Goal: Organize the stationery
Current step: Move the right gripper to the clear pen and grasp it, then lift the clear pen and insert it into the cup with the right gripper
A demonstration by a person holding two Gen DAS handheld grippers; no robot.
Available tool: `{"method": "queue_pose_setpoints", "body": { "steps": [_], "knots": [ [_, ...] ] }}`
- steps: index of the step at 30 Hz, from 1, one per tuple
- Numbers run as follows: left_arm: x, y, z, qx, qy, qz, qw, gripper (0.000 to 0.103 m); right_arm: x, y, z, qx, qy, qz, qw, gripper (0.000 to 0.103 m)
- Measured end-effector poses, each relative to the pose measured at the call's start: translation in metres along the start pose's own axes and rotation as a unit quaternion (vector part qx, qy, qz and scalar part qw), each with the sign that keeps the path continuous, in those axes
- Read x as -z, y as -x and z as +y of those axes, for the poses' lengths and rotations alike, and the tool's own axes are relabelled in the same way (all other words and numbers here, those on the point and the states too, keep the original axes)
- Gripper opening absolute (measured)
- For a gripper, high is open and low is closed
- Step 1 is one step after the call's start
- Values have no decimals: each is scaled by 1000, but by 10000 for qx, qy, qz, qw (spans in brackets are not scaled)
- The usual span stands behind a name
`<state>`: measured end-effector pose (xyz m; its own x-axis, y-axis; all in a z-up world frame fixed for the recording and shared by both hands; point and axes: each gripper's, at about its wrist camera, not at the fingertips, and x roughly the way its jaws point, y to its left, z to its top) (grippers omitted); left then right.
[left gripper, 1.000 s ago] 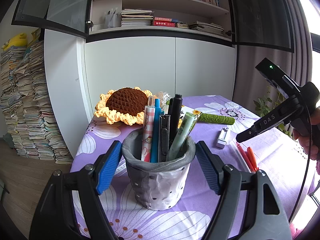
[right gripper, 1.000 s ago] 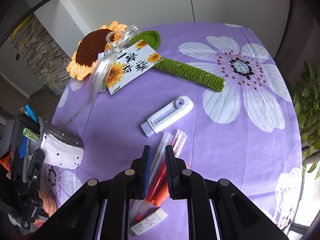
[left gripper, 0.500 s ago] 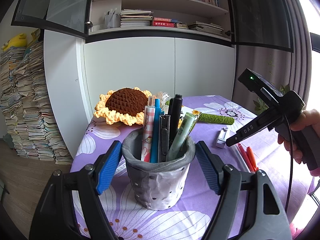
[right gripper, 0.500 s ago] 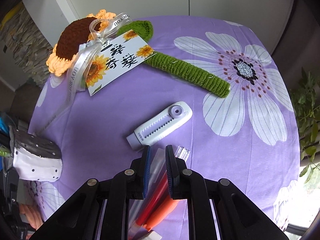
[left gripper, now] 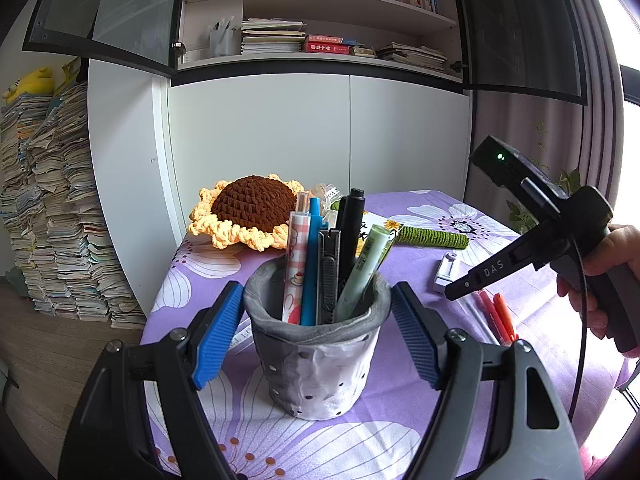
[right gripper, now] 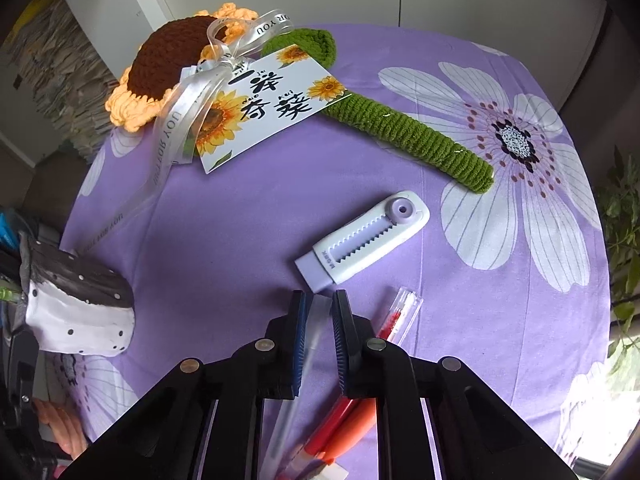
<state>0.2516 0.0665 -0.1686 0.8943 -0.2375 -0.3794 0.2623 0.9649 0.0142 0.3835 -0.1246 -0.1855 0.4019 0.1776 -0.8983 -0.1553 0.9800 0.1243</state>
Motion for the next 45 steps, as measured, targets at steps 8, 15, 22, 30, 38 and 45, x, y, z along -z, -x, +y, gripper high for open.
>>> {"method": "queue_pose_setpoints", "body": {
  "steps": [8, 15, 22, 30, 38, 45],
  "knots": [
    [0, 0, 0, 0, -1, 0, 10000, 75, 11, 60, 13, -574, 121, -653, 9961, 12],
    [0, 0, 0, -1, -2, -1, 10000, 75, 25, 109, 43, -588, 703, -1154, 9891, 7],
    [0, 0, 0, 2, -2, 0, 10000, 75, 9, 33, 13, -361, 167, -31, 9992, 10],
    [0, 0, 0, 3, -5, -2, 10000, 75, 5, -9, 5, -402, -2, 386, 9984, 11],
    [0, 0, 0, -1, -2, 2, 10000, 75, 0, -8, 17, -236, 309, 357, 9986, 18],
    [0, 0, 0, 2, -4, 0, 10000, 75, 6, -1, 43, -87, 703, 136, 9974, 14]
  ]
}}
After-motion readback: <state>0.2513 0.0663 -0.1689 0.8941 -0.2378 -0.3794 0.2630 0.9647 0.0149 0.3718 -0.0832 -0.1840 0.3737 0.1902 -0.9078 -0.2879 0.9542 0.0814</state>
